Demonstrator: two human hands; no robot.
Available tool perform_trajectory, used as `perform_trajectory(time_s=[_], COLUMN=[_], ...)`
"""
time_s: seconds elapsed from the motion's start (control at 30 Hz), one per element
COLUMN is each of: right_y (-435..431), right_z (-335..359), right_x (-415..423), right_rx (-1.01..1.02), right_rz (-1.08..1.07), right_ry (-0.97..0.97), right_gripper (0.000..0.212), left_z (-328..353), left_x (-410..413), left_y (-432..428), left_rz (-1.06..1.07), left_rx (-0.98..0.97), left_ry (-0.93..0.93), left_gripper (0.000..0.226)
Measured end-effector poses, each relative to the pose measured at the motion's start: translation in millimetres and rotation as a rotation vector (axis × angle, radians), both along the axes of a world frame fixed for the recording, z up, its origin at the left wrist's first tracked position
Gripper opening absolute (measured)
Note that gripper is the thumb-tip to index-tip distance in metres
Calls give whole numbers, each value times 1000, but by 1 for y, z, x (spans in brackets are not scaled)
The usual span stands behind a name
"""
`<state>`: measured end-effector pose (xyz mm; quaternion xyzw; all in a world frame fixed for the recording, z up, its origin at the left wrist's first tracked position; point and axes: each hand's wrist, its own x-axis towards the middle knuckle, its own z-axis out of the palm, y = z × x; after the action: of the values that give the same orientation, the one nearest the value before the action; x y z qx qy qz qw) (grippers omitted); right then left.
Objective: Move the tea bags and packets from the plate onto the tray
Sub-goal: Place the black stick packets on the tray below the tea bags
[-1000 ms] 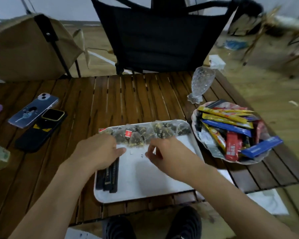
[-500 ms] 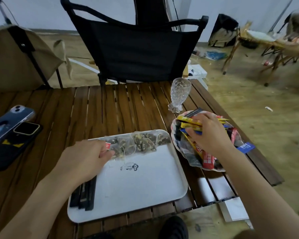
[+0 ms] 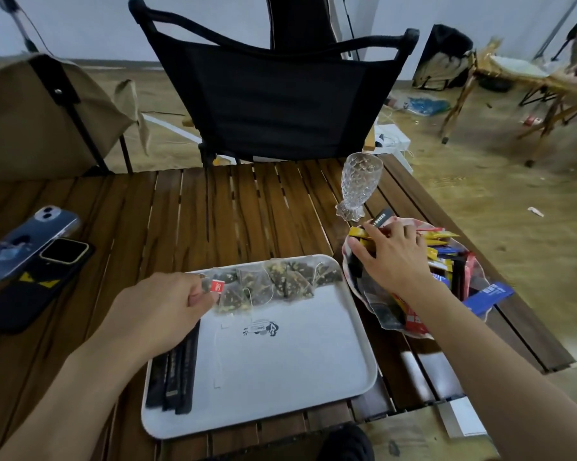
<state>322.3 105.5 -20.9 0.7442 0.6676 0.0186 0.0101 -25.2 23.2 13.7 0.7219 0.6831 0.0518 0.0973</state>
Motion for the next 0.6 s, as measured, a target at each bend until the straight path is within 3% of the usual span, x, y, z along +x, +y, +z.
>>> perform_trajectory(time_s=[0.23,0.37,0.5,0.6], right_y=[3,8,0,-10], right_z=[-3,4,9,17], right_x=[-5,-1,4,8], right_rx=[16,119,284,445], right_rz=[-72,-105,-137,-198], right_ry=[87,384,684,752], right_gripper=[65,68,57,47], left_z=[2,4,9,10], left_x=[-7,-10,-18,-28], left_y=[-1,-2,-3,-4], left_rz=[16,37,48,81], left_rx=[-23,-63,-132,-209], left_ry=[-18,-26,-53,-116], left_gripper=[44,43,44,43])
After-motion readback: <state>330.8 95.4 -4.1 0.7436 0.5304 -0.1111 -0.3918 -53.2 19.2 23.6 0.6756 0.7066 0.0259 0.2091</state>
